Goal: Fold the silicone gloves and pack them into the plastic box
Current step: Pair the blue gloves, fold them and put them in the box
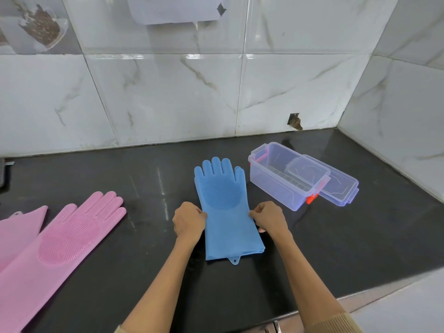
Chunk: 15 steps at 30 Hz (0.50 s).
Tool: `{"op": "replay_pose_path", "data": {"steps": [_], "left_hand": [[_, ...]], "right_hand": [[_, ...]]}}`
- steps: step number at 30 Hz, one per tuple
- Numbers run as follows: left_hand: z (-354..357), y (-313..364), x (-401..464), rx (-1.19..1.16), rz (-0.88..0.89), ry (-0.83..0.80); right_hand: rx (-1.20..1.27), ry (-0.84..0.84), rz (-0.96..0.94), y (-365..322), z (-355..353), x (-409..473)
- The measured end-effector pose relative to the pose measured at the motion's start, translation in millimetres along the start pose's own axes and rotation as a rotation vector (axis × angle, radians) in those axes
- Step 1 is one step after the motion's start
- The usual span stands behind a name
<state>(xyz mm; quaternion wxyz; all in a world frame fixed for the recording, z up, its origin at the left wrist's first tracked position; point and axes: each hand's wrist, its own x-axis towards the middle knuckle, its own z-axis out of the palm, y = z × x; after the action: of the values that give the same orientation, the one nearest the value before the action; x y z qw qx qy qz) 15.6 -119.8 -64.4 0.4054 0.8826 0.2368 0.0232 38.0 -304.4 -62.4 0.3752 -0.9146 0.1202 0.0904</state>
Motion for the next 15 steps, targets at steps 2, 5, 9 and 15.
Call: {"op": "replay_pose_path", "data": {"steps": [2, 5, 9, 15], "left_hand": [[0.7, 0.0, 0.6, -0.024, 0.001, -0.008], [1.2, -3.5, -3.0, -0.100, 0.004, -0.009], [5.7, -11.3, -12.0, -0.159, 0.025, 0.057], [4.0, -13.0, -14.7, -0.227, 0.060, -0.069]], "right_hand": [[-0.051, -0.033, -0.012, -0.9, -1.9, -0.6], [-0.057, -0.059, -0.022, -3.5, -2.8, -3.4], [0.022, -0.127, -0.016, -4.6, -3.0, -8.8], [0.174, -0.203, 0.001, -9.5, -2.7, -11.7]]}}
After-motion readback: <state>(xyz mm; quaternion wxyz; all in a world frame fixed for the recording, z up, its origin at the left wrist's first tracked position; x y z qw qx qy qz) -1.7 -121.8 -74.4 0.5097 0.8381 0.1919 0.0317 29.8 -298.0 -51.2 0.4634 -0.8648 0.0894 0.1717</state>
